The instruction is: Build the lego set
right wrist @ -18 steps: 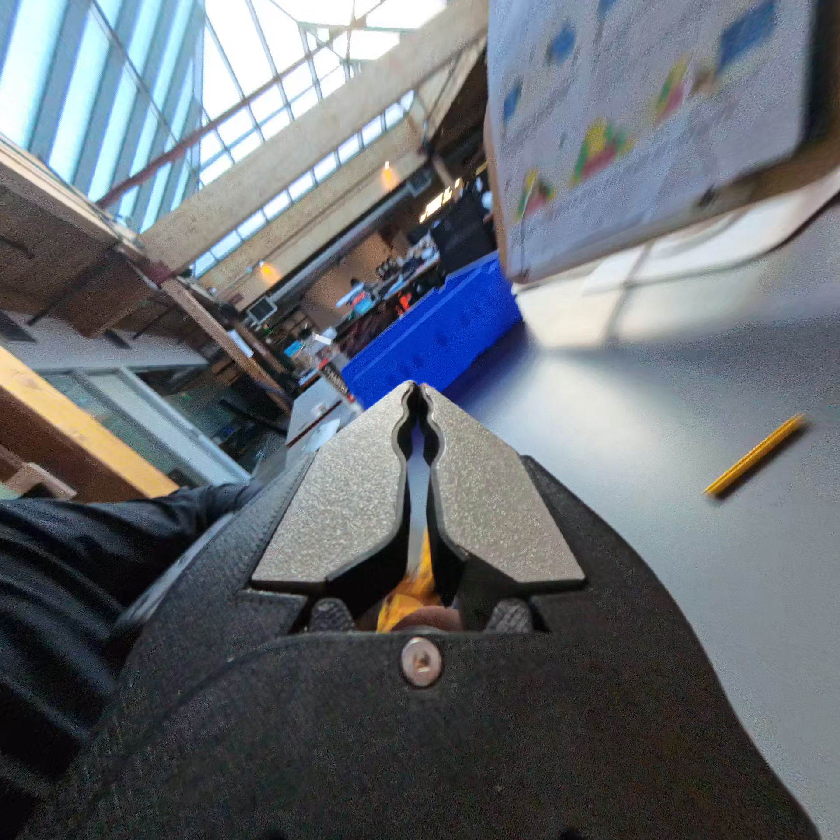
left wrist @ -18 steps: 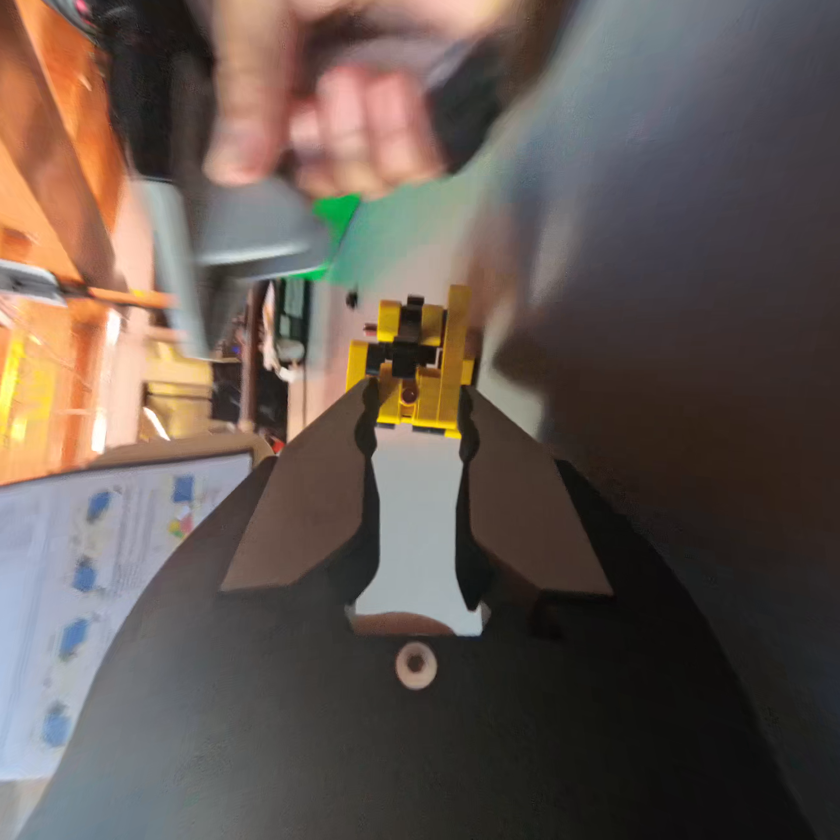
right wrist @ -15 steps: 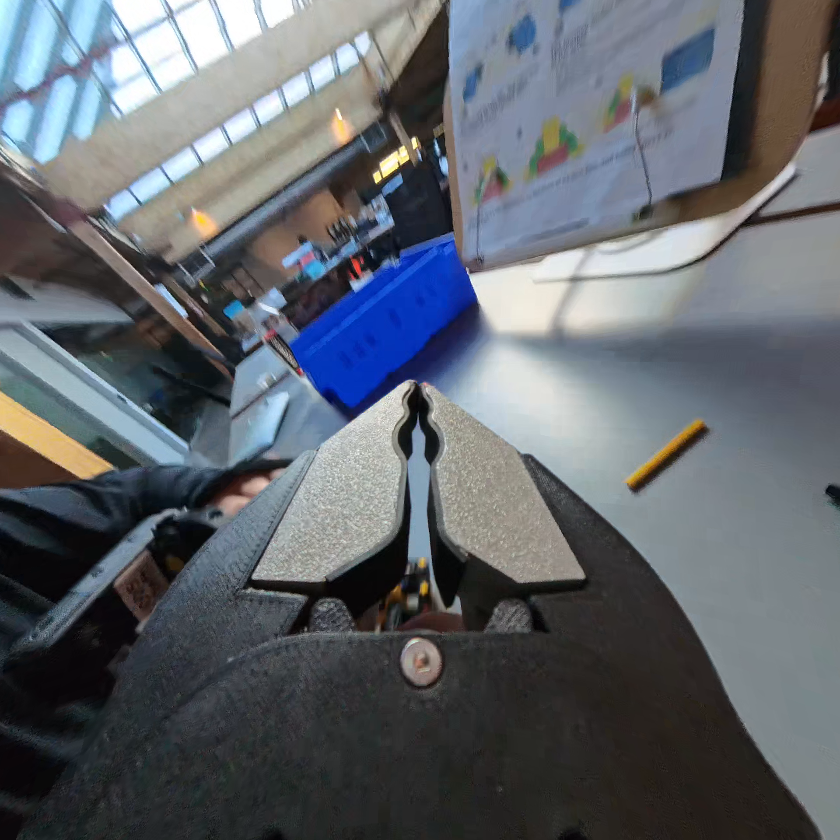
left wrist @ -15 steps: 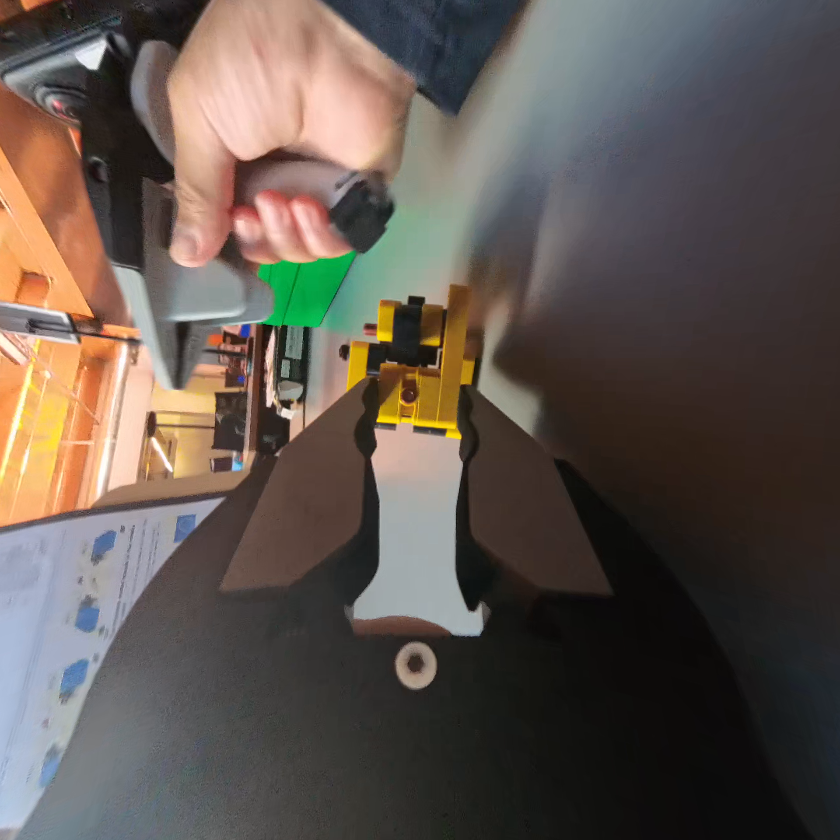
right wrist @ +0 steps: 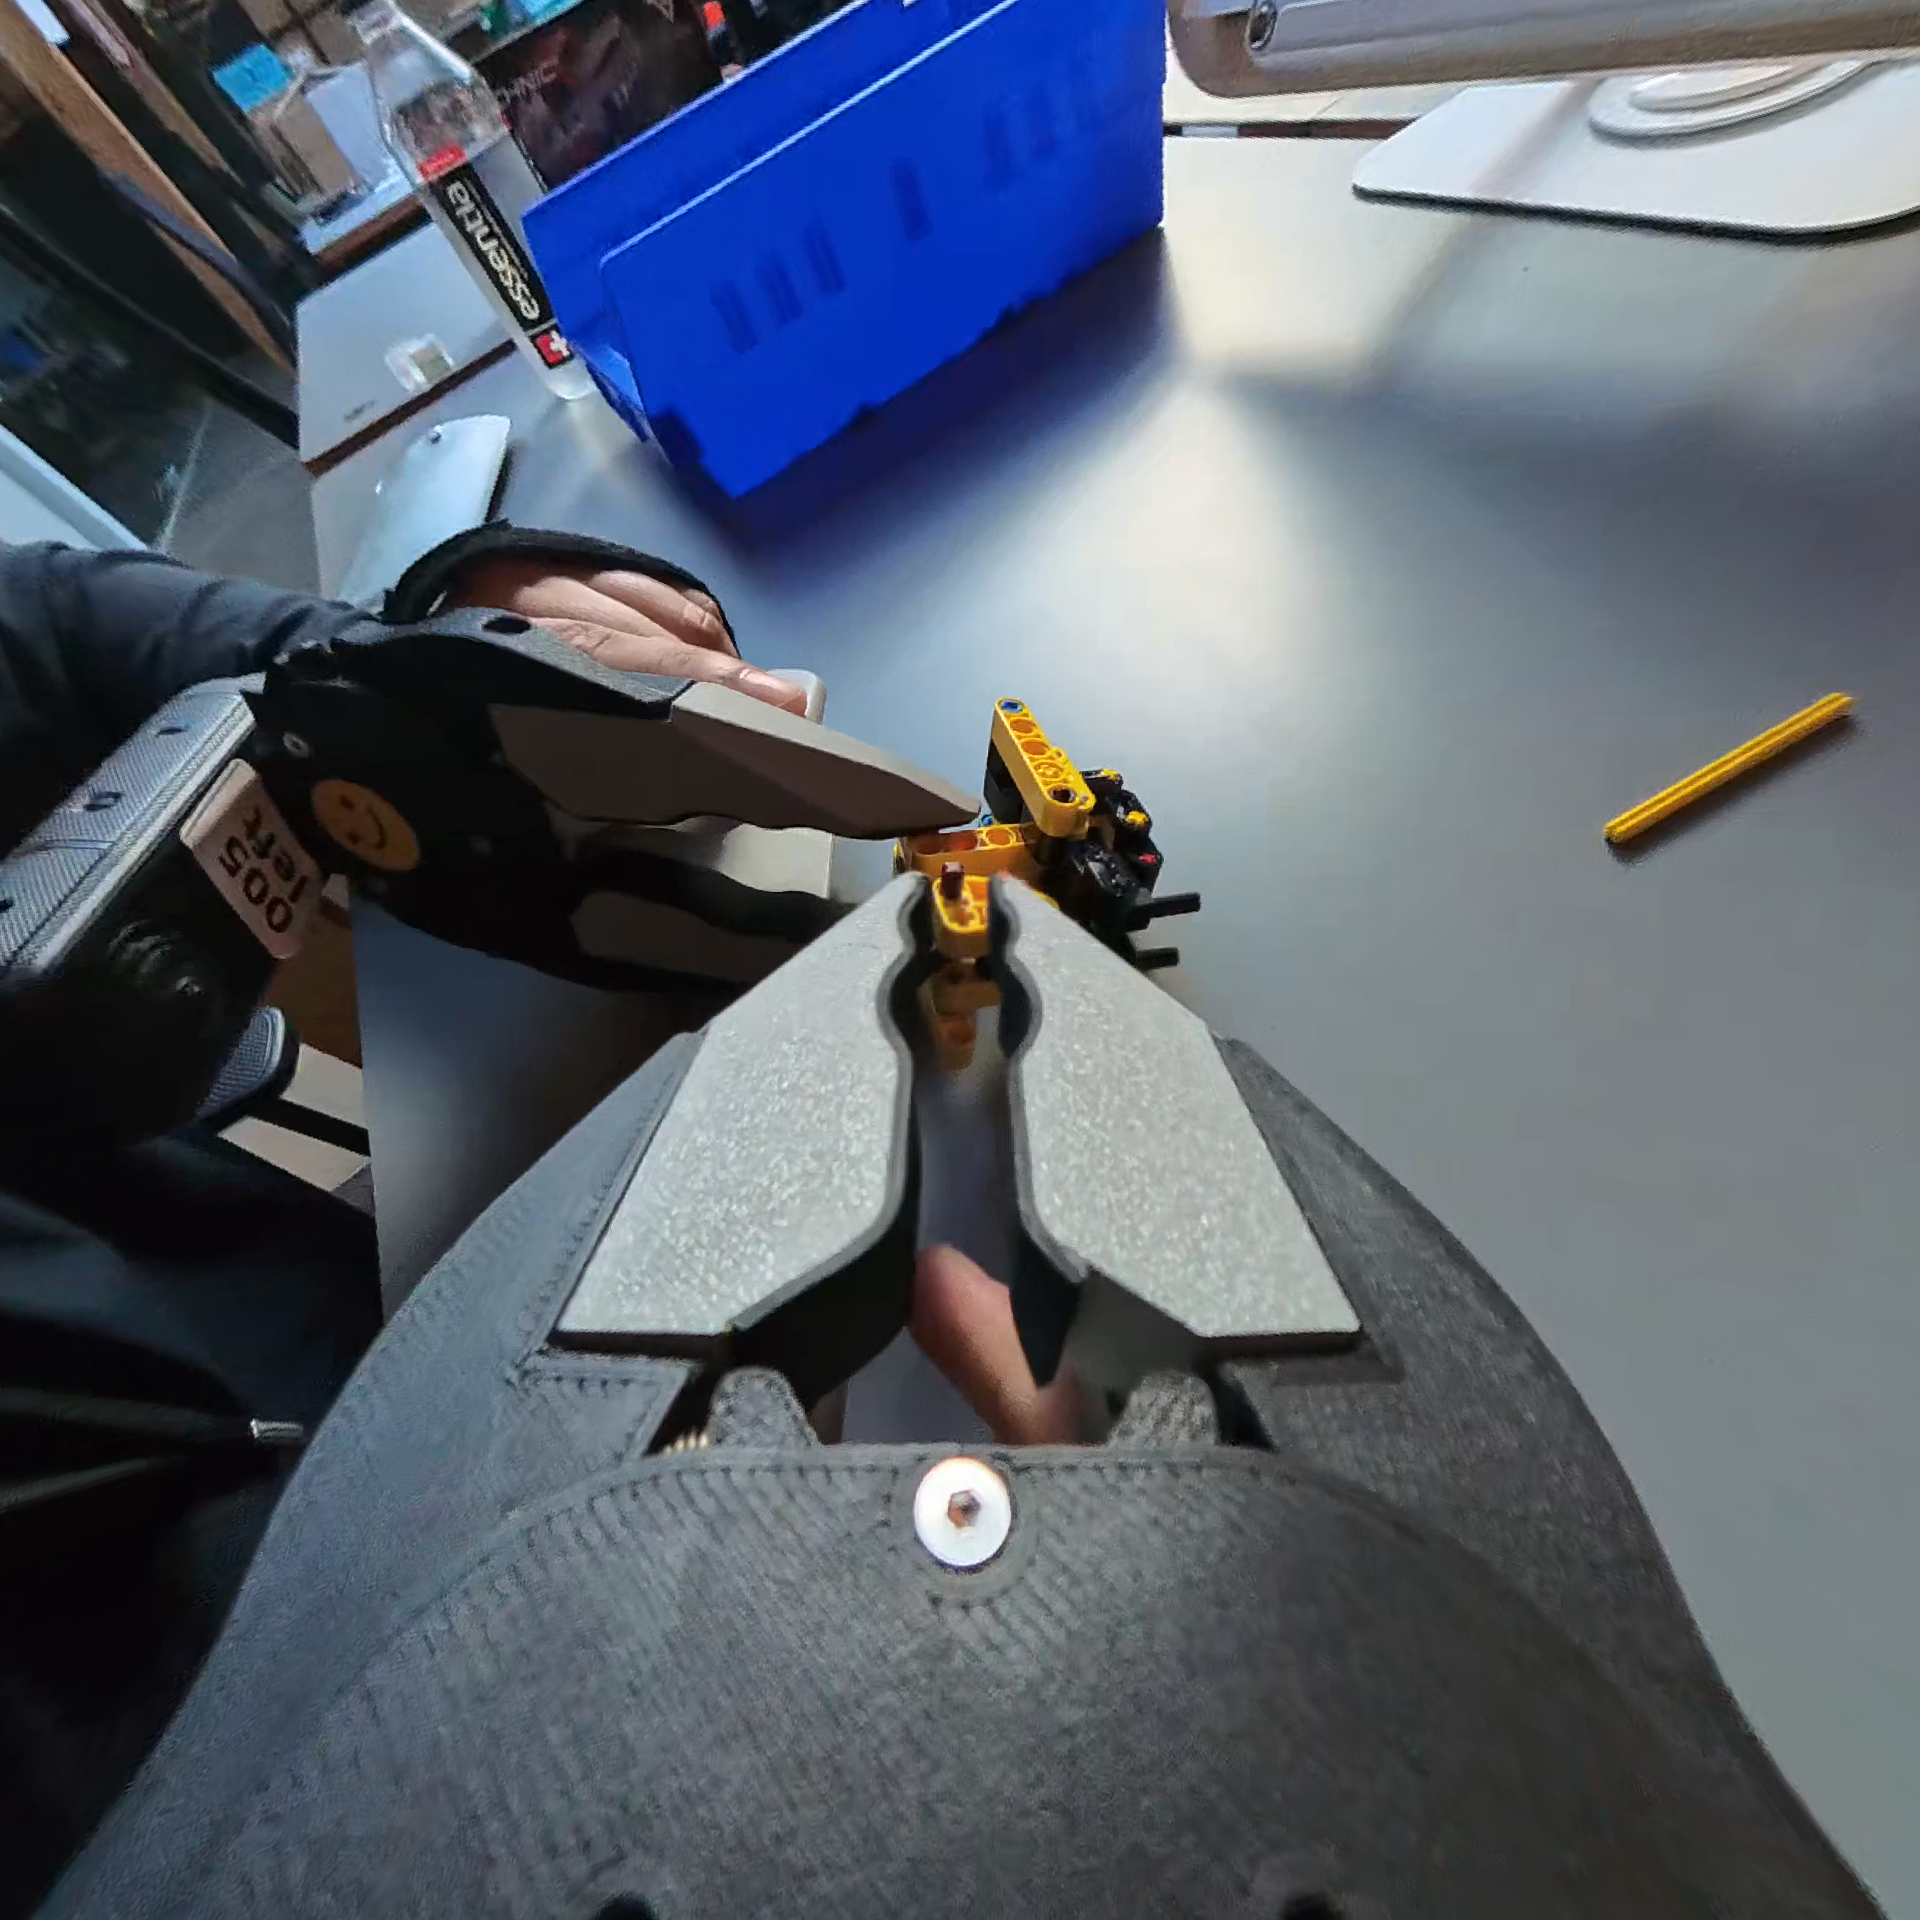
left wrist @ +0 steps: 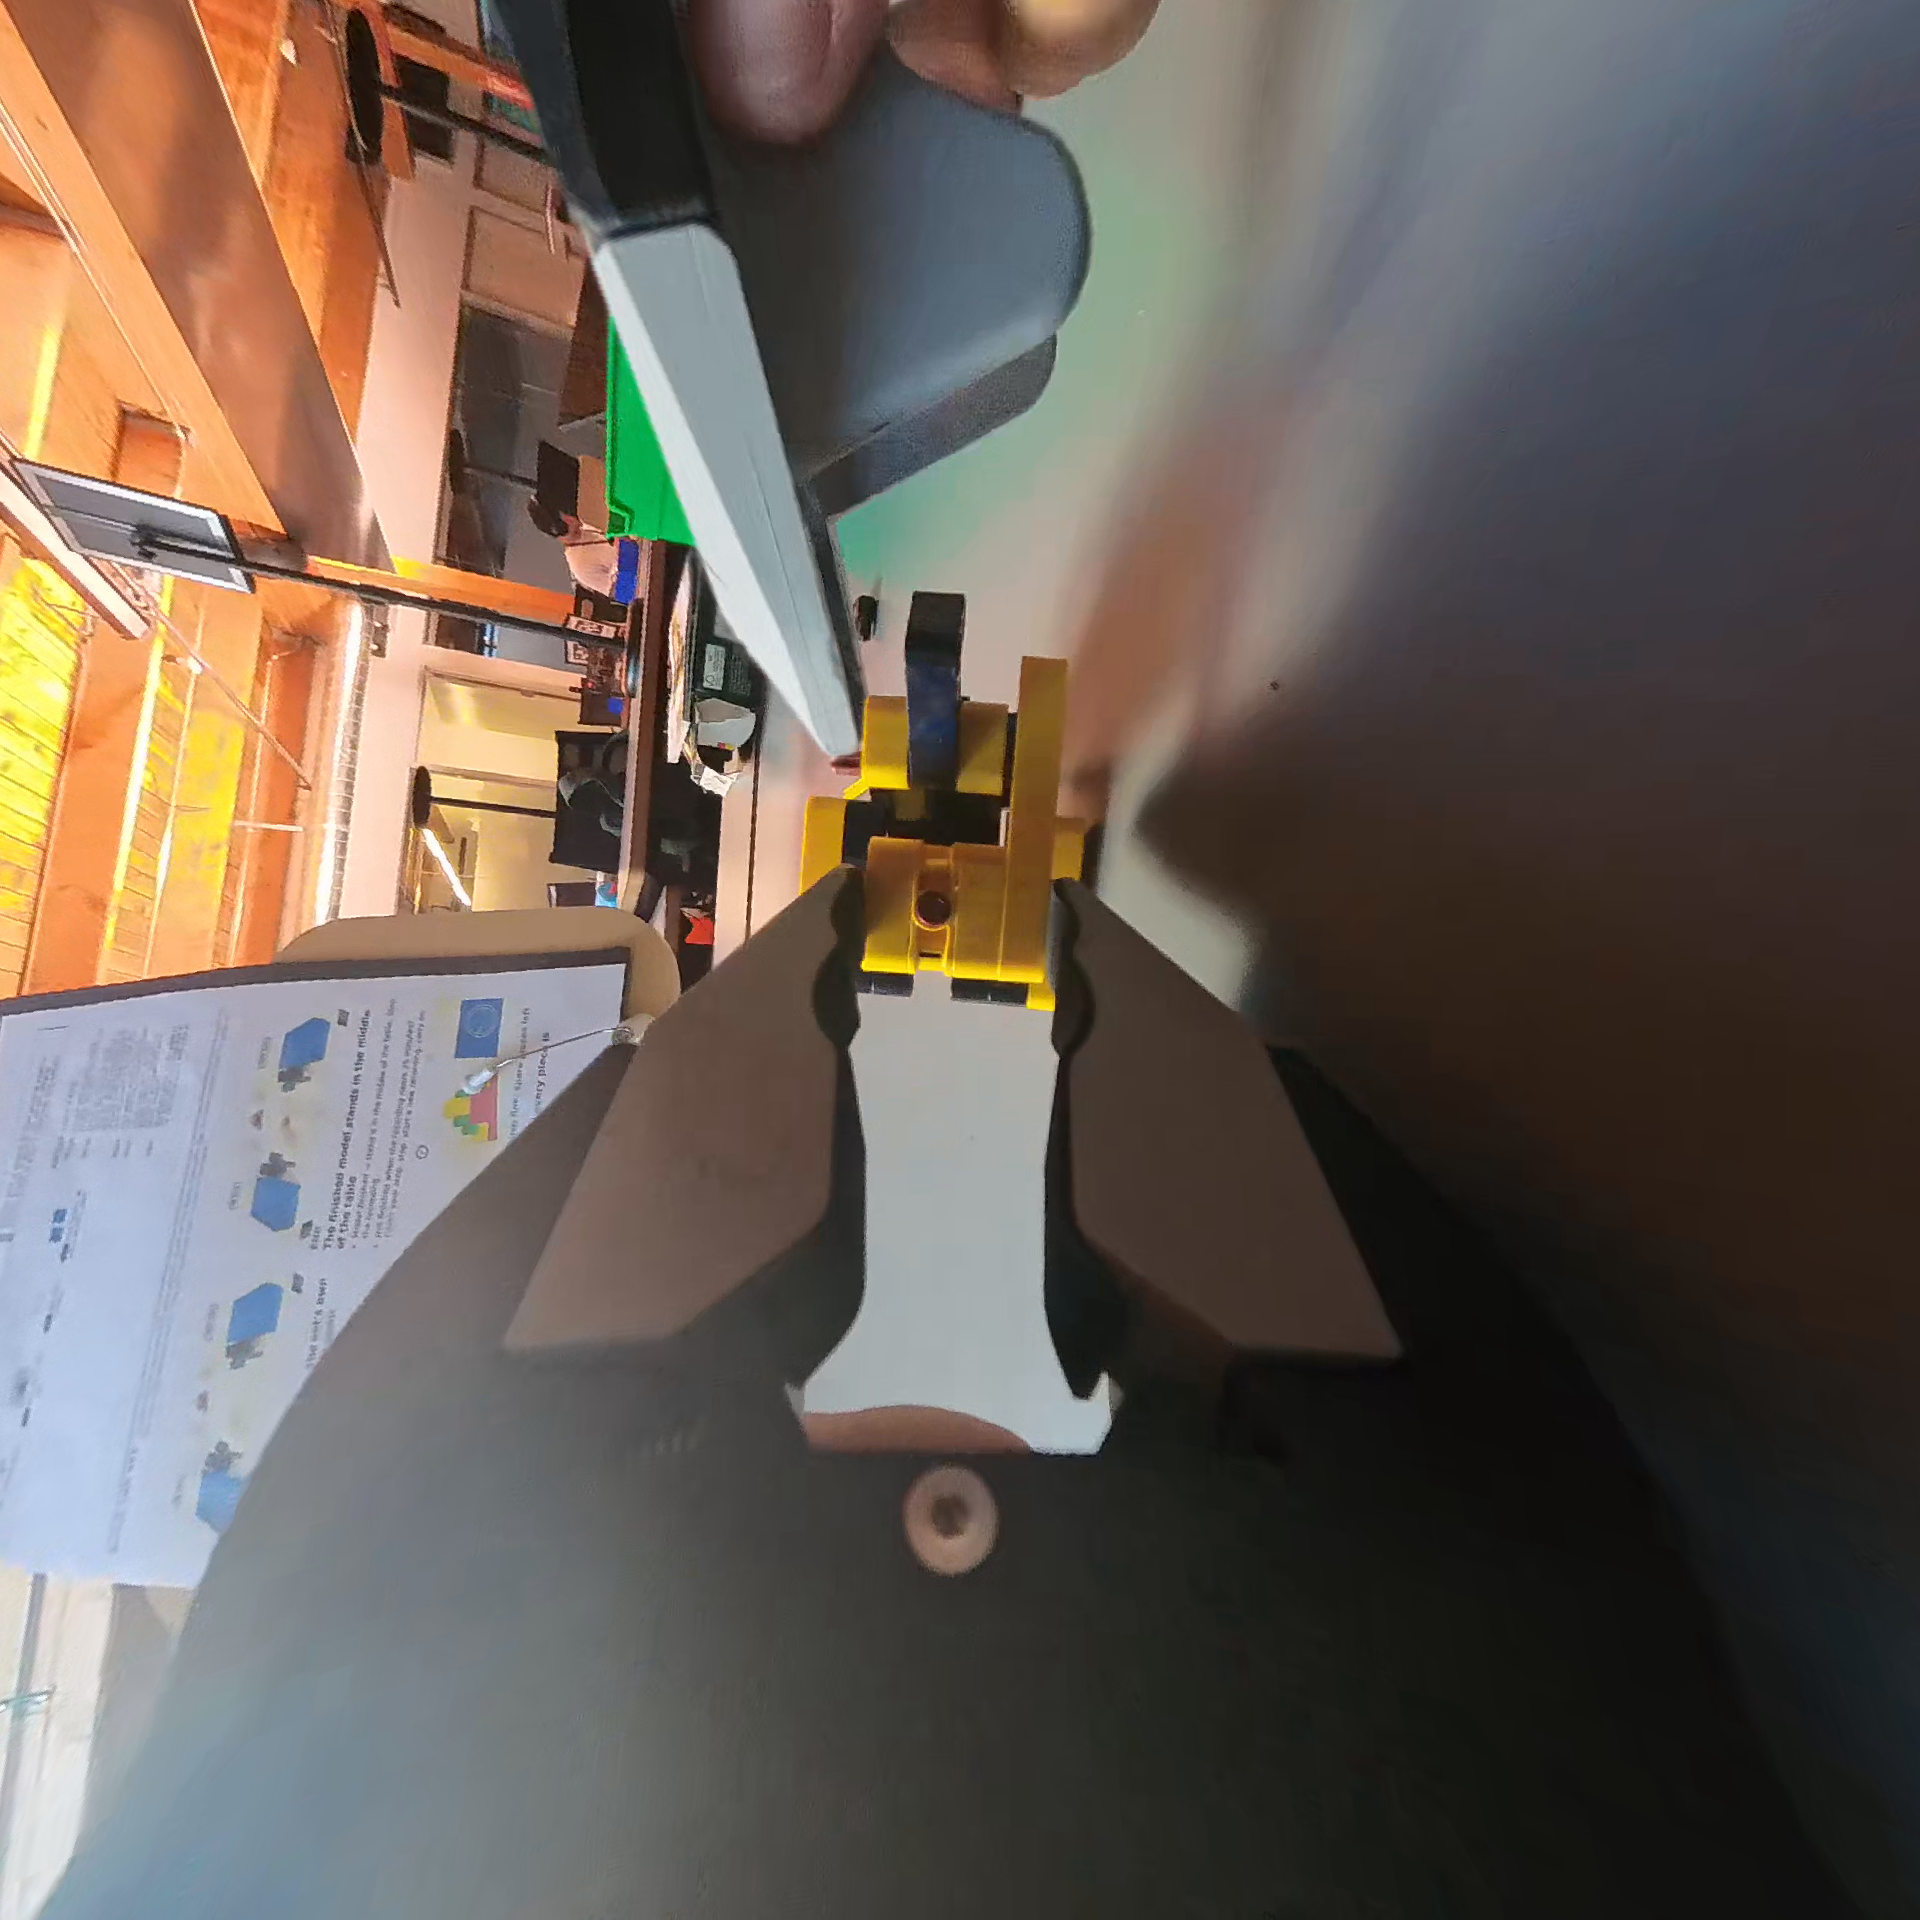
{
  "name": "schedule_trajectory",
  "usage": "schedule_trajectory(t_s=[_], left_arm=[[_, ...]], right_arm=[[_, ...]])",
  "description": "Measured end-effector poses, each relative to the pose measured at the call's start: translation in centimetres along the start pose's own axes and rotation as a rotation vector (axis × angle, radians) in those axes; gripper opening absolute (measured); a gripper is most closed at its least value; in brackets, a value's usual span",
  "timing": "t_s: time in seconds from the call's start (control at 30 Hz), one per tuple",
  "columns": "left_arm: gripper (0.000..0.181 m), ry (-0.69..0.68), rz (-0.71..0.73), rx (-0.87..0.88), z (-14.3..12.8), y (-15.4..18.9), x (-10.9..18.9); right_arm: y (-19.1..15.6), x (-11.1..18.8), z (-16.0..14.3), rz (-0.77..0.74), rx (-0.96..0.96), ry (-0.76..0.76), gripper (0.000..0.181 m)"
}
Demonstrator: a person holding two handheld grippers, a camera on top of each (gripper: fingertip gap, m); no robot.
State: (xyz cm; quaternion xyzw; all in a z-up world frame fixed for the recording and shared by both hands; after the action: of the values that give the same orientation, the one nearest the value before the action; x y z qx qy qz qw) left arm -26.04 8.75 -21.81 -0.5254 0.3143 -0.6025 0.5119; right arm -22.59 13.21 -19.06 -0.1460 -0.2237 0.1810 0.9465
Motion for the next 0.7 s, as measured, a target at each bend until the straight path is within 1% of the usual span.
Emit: schedule_trajectory(t_s=[0.03,0.1,0.13,0.17,0.2,0.27,0.3,0.43,0.57,0.63,0.7], left_arm=[[0.031,-0.003,0.004,-0.009,0.0,0.0,0.0],[0.031,-0.01,0.011,-0.022,0.1,0.1,0.0],[0.031,-0.015,0.01,-0.022,0.0,0.1,0.1],[0.031,-0.014,0.007,-0.017,0.0,0.1,0.1],[0.029,-0.014,0.005,-0.011,0.0,0.1,0.0],[0.031,-0.017,0.004,-0.005,0.0,0.1,0.0],[0.031,-0.017,0.004,-0.006,0.0,0.1,0.0],[0.029,-0.019,0.004,-0.002,0.0,0.1,0.0],[0.032,-0.004,-0.02,0.06,0.0,0.1,0.0],[0.033,0.01,-0.064,0.144,0.1,0.0,-0.1],[0.032,0.001,-0.105,0.146,-0.1,-0.2,-0.1]], right_arm=[[0.1,0.1,0.2,-0.002,-0.005,0.016,0.0],[0.1,-0.1,0.3,0.008,-0.033,0.03,0.0],[0.1,-0.2,0.3,0.013,-0.047,0.035,0.002],[0.1,-0.3,0.2,0.016,-0.056,0.034,0.011],[0.1,-0.4,0.1,0.016,-0.058,0.022,0.013],[-0.1,-0.5,0.0,0.0,-0.032,0.019,0.011],[-0.1,-0.5,0.0,-0.014,-0.013,0.012,0.005],[-0.1,-0.9,-0.1,-0.031,0.015,0.0,0.004],[-0.1,-1.0,-0.2,-0.016,0.045,-0.022,0.0],[0.1,-1.2,0.1,-0.016,0.066,-0.026,0.0],[0.4,-1.5,0.5,0.018,0.039,-0.033,0.0]])
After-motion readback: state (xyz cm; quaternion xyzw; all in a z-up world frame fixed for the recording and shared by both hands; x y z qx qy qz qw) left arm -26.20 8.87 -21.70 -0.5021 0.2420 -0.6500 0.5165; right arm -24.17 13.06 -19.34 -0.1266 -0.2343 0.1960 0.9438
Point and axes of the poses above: each gripper's, where its closed fingertips meet, x back along the fingers, z out of its top, y = z × x across the jaws, the point moved 3 cm from there along x, back along the fingers, and after that the axes turned 2 degrees about -x, right-handed, at the moved point
